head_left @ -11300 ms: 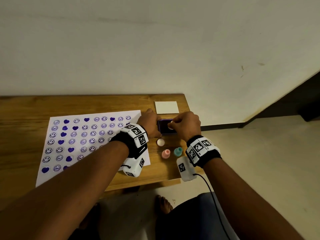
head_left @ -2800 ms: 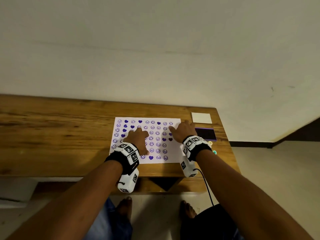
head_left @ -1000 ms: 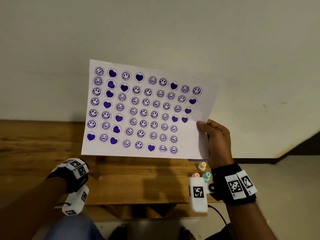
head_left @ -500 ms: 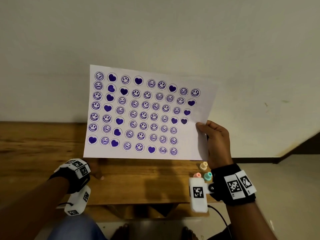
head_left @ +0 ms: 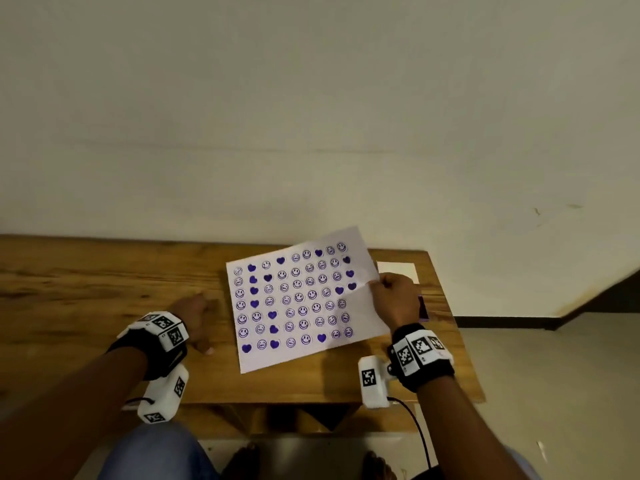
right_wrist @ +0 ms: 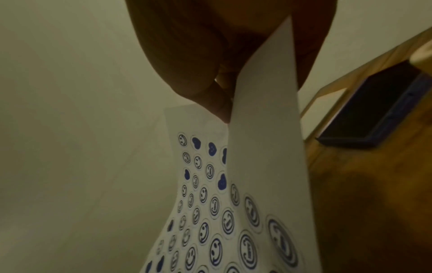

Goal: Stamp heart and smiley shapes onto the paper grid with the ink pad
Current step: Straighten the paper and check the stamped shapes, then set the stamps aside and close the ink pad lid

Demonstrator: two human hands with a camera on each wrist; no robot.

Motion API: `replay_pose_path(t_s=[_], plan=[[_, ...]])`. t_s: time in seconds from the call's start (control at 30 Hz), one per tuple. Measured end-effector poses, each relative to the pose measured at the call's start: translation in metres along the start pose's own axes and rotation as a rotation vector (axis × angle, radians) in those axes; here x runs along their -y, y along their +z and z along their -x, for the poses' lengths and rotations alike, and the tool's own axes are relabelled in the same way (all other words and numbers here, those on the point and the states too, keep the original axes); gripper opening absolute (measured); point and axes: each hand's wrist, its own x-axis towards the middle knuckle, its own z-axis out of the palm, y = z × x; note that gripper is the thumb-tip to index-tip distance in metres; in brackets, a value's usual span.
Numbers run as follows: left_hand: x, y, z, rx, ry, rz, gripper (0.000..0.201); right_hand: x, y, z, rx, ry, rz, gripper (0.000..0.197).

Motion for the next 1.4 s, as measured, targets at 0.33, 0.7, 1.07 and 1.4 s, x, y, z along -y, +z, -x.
replay_pose_path(t_s=[0.33, 0.7, 1.07, 1.4], plan=[[0.0, 0.005, -0.004, -0.021, 0.004, -0.049, 0.112, -0.009, 0.033, 0.01, 0.12, 0.082, 0.21, 0.023], [0.001, 0.005, -0.007, -0.002, 0.022, -0.076, 0.117, -0.012, 0.038, 0.001, 0.127, 0.102, 0.389, 0.041], [-0.001, 0.004, -0.001, 0.004, 0.023, -0.054, 0.114, -0.009, 0.023, 0.011, 0.081, 0.002, 0.58, 0.042], [-0.017, -0.012, 0.012, 0.068, -0.039, -0.102, 0.093, -0.003, -0.043, -0.006, 0.061, -0.018, 0.564, 0.031]])
